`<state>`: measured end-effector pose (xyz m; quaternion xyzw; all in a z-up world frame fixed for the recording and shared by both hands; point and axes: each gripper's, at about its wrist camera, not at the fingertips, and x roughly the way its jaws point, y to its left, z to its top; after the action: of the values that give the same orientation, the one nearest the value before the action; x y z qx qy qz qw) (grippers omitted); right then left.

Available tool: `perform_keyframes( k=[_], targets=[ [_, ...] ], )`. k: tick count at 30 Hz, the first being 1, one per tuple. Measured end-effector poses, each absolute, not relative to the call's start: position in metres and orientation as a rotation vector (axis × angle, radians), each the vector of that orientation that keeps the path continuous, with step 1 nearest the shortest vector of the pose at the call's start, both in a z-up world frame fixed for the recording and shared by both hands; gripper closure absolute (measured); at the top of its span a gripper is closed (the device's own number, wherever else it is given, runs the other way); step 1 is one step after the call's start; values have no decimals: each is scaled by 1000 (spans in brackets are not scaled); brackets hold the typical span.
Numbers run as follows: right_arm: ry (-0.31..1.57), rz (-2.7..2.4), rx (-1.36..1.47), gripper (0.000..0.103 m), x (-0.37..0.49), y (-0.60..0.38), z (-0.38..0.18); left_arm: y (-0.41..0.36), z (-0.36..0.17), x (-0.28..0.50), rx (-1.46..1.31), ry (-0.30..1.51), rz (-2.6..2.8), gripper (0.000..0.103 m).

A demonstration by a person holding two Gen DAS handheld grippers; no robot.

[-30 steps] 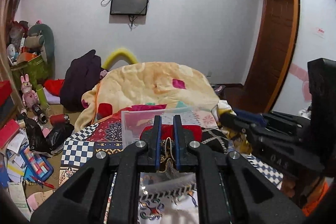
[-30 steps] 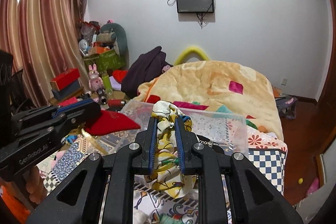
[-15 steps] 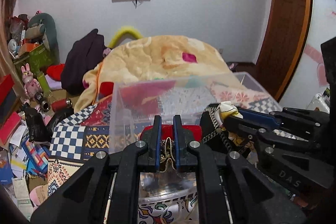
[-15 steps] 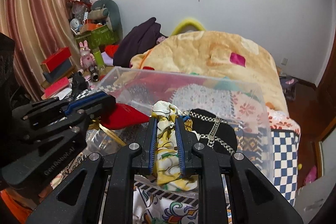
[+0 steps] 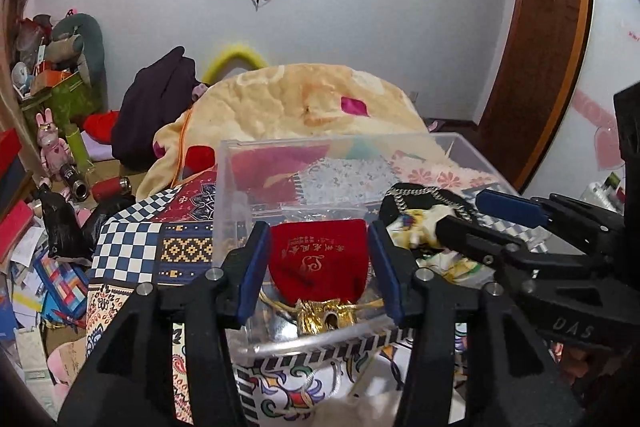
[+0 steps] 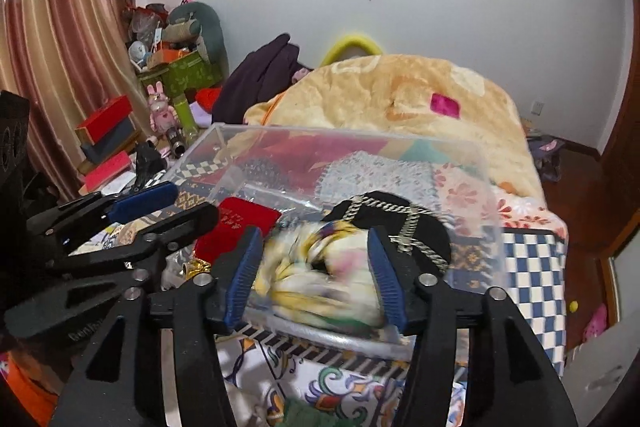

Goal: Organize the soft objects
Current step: 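Place the red pouch in the box while right tool drops the floral scarf in, then grasp the white cloth bag with left tool while right tool grasps the braided cord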

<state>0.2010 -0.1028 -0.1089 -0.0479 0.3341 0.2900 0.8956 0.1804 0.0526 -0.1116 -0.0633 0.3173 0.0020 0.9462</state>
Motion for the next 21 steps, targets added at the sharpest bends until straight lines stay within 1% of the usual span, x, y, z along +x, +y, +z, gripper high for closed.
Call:
perform_keyframes(
  k=[2, 6, 12, 16, 21],
  targets=[
    [666, 601, -97, 51, 195, -109, -102, 54, -104, 174, -133, 628, -3, 49],
    [613, 593, -92, 42, 183, -121, -89, 53, -89, 156, -133, 581, -16, 42],
    [553, 589, -68, 40, 162, -146, -77, 50, -71, 124, -128, 518, -36, 28],
    [535, 581, -65, 34, 147, -159, -77, 44, -71, 105, -108, 521, -50, 26],
    [563, 564, -72, 32, 130, -169, -91, 38, -87, 89, -88, 567, -48, 24]
  ],
)
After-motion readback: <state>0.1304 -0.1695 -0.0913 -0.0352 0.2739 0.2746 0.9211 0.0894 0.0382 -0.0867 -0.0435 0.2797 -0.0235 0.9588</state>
